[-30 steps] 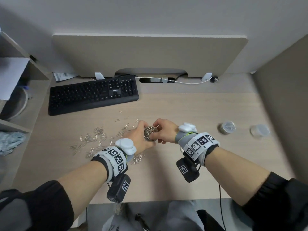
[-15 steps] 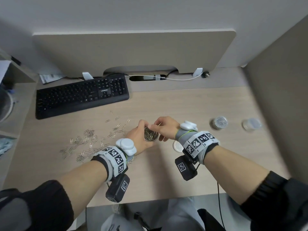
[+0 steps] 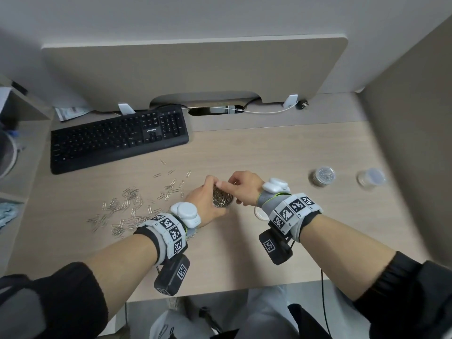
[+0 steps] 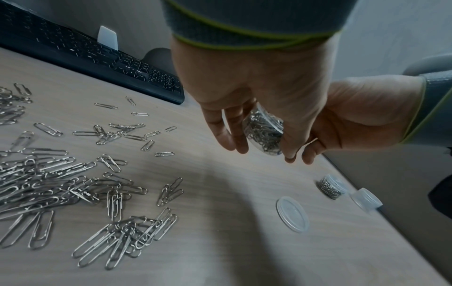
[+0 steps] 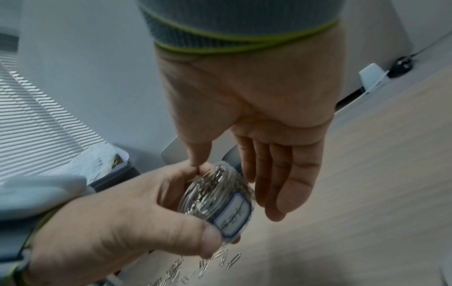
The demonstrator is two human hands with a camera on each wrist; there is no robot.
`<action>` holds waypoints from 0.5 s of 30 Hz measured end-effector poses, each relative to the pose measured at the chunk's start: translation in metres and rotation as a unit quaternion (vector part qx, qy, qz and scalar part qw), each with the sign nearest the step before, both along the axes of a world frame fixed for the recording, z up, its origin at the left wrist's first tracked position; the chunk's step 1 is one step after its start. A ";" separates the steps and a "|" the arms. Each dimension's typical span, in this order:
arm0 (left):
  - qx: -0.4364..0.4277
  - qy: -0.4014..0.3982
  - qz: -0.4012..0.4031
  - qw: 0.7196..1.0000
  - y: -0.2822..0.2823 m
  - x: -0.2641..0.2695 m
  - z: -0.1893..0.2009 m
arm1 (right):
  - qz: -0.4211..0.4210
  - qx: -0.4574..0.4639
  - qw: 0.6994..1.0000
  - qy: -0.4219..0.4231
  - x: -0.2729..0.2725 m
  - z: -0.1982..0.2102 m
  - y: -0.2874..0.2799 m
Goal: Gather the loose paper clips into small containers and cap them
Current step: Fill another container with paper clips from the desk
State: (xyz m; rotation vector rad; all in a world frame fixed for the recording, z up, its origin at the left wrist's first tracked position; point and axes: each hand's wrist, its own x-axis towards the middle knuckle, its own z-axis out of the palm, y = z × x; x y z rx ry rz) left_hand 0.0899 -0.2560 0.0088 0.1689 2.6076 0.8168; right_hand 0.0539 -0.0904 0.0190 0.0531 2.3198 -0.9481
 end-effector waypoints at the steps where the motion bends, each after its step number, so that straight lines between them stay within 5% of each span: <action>1: -0.003 0.000 0.001 1.000 -0.001 -0.001 -0.002 | -0.022 -0.004 1.000 -0.003 -0.001 -0.001 0.005; 4: -0.002 -0.006 0.010 1.000 -0.003 -0.003 -0.007 | -0.038 0.058 0.997 0.018 -0.002 -0.005 0.030; 9: -0.012 -0.018 0.023 1.000 0.006 -0.003 -0.014 | 0.093 0.275 0.957 0.018 0.014 -0.023 0.068; 15: -0.008 -0.032 0.021 0.999 0.013 0.003 -0.022 | 0.134 0.320 0.938 -0.004 0.040 -0.049 0.069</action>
